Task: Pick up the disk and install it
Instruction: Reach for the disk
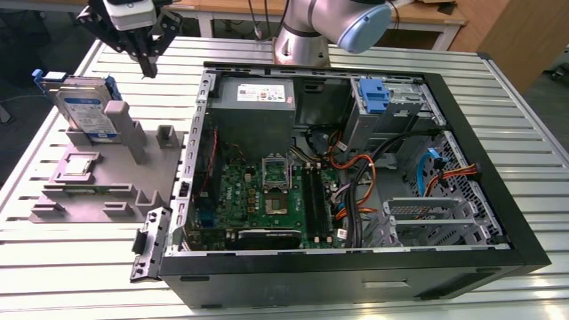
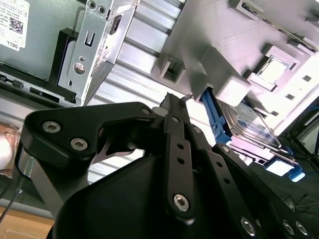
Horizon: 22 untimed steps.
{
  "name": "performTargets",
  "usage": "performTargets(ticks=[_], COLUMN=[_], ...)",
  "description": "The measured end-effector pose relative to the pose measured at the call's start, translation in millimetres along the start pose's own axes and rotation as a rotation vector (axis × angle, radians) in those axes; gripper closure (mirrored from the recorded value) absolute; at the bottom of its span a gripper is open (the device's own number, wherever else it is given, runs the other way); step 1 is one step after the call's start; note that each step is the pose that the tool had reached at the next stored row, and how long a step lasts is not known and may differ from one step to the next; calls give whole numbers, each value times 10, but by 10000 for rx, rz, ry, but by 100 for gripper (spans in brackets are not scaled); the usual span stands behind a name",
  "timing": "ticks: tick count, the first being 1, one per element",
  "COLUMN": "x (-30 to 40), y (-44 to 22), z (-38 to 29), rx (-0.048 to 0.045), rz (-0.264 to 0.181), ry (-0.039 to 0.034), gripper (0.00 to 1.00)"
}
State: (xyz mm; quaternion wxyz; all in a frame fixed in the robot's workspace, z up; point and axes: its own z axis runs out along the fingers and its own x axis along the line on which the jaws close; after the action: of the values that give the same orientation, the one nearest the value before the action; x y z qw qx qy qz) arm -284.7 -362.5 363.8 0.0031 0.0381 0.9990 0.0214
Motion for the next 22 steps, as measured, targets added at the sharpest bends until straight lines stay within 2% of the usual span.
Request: performTargets(ticks=[8, 16, 22], x=[52, 140, 154], y=[-4, -9, -9], z=[6, 10, 12], rx=[0, 0, 1], rz=[0, 0, 0], ry=[0, 0, 1], gripper=[90, 90, 90])
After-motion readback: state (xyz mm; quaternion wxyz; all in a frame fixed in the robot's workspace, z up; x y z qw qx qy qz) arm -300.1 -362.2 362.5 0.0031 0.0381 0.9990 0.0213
